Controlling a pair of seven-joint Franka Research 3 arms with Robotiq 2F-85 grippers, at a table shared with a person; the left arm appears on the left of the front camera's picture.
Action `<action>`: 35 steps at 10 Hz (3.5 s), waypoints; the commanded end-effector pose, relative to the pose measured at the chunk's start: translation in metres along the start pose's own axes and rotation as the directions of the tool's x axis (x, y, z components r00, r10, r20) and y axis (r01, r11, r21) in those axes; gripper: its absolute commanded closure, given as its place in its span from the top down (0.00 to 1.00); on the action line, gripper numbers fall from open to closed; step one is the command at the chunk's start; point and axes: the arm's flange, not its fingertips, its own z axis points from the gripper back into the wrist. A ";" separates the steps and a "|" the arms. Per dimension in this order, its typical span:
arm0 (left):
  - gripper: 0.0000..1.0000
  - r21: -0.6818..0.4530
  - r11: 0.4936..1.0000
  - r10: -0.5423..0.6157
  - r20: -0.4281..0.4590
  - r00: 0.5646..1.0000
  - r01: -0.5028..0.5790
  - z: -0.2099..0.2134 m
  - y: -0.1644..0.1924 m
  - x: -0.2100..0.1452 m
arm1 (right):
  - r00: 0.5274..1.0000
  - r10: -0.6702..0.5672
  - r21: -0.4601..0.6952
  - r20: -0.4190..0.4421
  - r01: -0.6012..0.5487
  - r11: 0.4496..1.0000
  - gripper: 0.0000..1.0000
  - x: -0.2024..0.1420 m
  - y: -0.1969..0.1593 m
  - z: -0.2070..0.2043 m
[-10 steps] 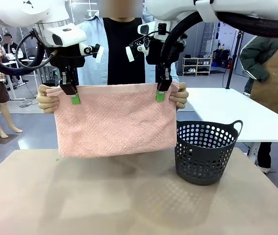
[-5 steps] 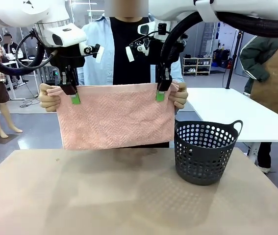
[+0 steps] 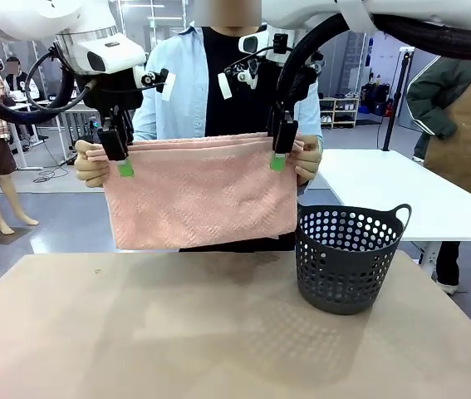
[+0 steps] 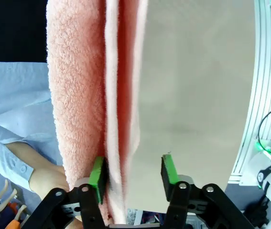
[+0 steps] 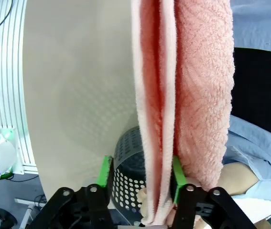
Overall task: Fold the towel.
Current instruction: Release the end of the 100 cm Hotel Towel you were holding, then pick up the 100 cm Hotel Towel and place it on the left side of the table.
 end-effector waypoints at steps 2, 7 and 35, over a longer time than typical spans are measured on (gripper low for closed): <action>0.94 -0.028 1.000 0.006 0.025 1.000 -0.005 0.014 0.001 -0.002 | 0.999 -0.030 0.005 0.021 0.030 1.000 0.83 0.002 0.003 0.017; 1.00 0.016 0.997 0.080 0.090 0.993 -0.081 0.035 0.001 -0.013 | 0.993 -0.085 -0.057 0.077 0.090 0.994 1.00 -0.007 0.007 0.044; 1.00 0.072 0.701 0.597 0.484 0.640 -0.709 0.122 -0.184 -0.277 | 0.492 -0.727 0.065 0.480 0.806 0.588 1.00 -0.268 0.231 0.087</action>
